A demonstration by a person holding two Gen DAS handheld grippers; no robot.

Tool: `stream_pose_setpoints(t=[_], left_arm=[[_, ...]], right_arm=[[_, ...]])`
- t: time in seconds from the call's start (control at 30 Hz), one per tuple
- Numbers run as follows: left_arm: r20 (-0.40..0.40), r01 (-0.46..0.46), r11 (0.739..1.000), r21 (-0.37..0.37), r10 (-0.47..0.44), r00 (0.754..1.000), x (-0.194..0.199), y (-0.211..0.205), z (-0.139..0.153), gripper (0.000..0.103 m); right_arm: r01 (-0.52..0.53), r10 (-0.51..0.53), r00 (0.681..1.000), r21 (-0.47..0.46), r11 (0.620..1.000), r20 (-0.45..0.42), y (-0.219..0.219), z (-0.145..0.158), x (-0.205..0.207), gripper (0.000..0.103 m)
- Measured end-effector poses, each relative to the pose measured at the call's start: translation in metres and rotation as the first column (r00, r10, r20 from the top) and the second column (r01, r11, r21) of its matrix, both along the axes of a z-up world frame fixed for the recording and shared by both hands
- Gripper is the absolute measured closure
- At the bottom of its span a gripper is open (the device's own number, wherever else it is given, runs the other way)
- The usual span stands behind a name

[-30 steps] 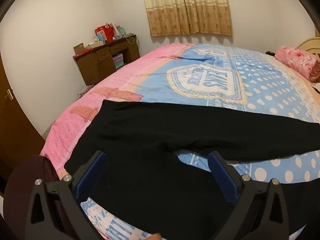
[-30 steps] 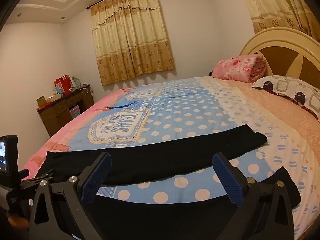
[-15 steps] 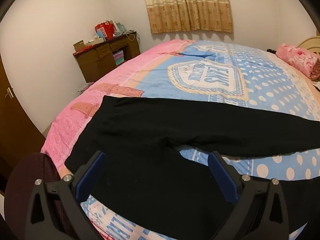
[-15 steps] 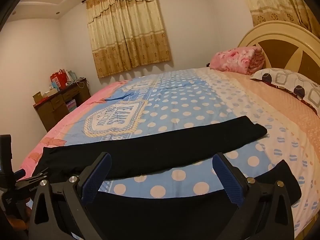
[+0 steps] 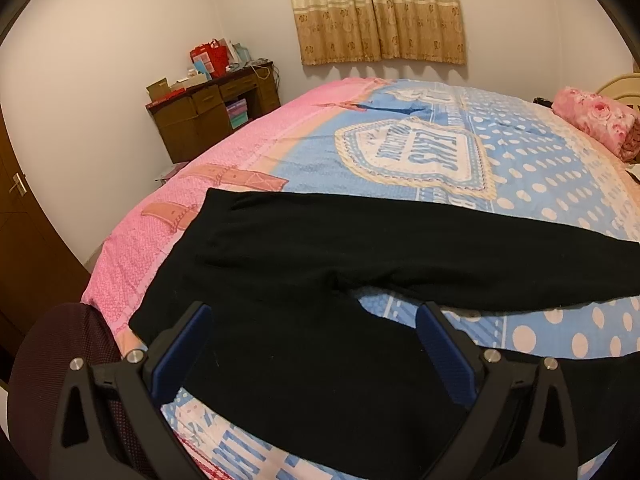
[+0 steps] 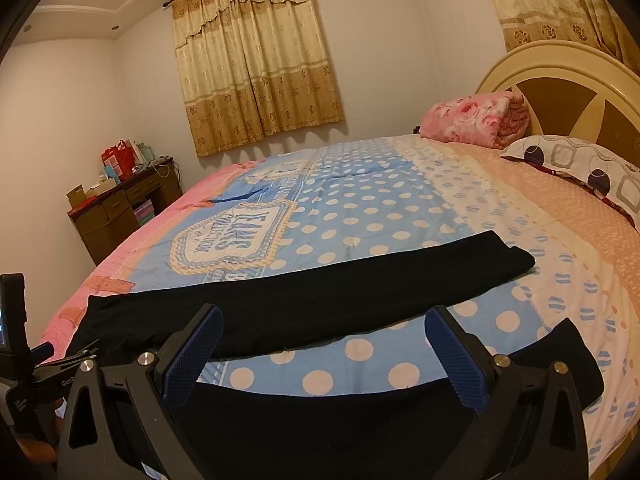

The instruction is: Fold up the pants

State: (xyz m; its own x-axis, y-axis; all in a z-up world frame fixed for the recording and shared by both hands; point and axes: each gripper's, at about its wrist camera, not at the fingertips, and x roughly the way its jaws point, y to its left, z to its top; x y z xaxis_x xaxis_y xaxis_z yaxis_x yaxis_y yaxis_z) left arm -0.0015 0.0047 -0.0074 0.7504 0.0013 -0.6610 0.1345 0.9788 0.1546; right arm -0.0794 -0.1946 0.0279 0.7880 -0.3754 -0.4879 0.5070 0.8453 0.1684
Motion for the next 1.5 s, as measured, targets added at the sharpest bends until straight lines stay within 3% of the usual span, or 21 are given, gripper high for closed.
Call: stream_pose_setpoints(t=[0.93, 1.5], left_arm=[[-0.018, -0.003, 1.000, 0.000, 0.003, 1.000, -0.003, -0.004, -0.004, 0.000], [-0.022, 0.016, 1.000, 0.008, -0.016, 1.000, -0.005, -0.004, -0.006, 0.000]], right_arm=[[-0.001, 0.001, 1.000, 0.000, 1.000, -0.009, 0.002, 0.000, -0.001, 0.001], [0.030, -0.029, 0.991, 0.010, 0.999, -0.131, -0.004, -0.017, 0.012, 0.001]])
